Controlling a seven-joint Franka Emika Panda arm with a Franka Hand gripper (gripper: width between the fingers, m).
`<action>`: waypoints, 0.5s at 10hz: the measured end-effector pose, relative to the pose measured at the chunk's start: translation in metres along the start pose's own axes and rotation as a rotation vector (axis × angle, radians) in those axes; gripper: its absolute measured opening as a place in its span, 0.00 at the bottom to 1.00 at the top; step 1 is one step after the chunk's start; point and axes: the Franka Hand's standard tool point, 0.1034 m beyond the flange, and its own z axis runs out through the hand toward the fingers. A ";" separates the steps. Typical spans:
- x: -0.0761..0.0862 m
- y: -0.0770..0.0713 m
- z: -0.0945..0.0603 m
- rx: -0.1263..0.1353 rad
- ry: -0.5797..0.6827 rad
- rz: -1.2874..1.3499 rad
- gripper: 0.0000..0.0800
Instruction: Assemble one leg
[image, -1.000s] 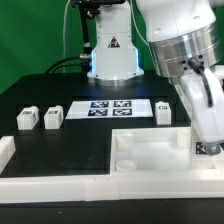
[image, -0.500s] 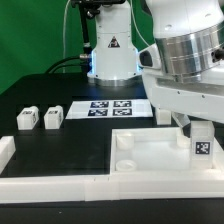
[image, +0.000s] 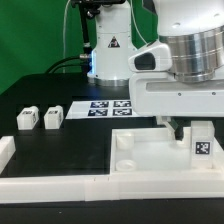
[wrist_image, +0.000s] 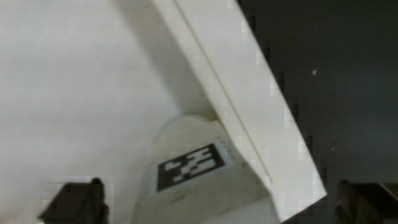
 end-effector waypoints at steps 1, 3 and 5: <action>0.000 -0.002 0.000 0.005 0.007 -0.003 0.81; 0.001 -0.001 0.001 0.004 0.007 0.063 0.50; 0.001 0.002 0.001 0.002 0.004 0.250 0.37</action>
Offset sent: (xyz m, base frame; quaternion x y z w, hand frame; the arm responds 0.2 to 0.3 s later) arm 0.0000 0.0000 0.0000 0.0000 0.0000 0.0000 1.0000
